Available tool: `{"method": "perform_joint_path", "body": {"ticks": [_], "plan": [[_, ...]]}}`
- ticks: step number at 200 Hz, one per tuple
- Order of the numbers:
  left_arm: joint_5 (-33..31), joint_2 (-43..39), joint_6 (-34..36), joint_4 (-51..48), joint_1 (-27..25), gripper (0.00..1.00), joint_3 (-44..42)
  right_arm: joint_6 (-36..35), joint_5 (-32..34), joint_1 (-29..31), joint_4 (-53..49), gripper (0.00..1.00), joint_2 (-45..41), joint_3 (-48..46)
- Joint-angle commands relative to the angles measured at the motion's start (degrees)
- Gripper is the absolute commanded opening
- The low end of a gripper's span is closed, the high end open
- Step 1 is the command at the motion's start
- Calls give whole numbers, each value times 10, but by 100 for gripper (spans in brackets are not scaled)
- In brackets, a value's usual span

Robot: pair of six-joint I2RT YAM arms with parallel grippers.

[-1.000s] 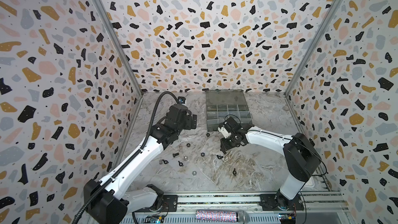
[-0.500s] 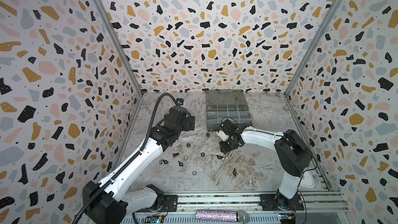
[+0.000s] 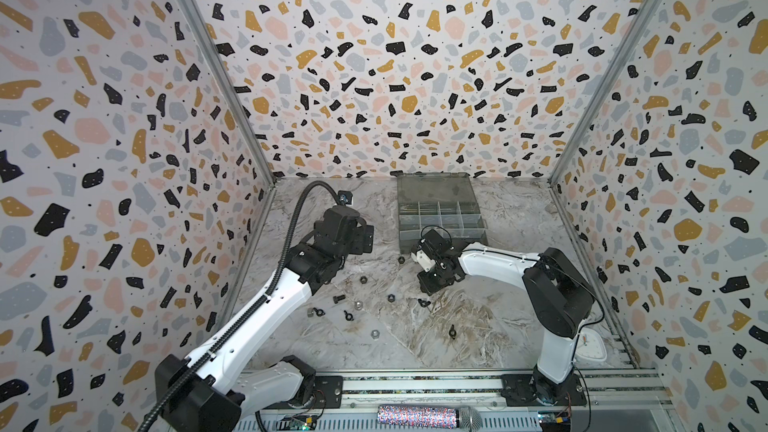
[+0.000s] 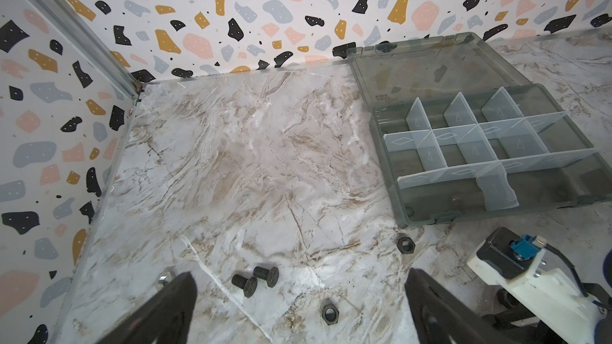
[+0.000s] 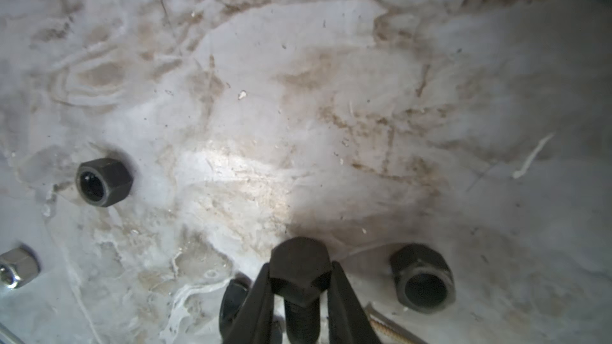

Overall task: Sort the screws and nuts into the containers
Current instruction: 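Lift the black hex bolt off the table with the right gripper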

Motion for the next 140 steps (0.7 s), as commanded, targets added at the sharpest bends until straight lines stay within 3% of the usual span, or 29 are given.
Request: {"method": "perform_joint_path", "body": {"ticks": [1,140], "plan": [[-5,-13,14,-2,0,100,5,10,3,4,-12,19,10,7],[6,-18,25,-16,0,100,19,9,15,4,-41,11,3,39]]}}
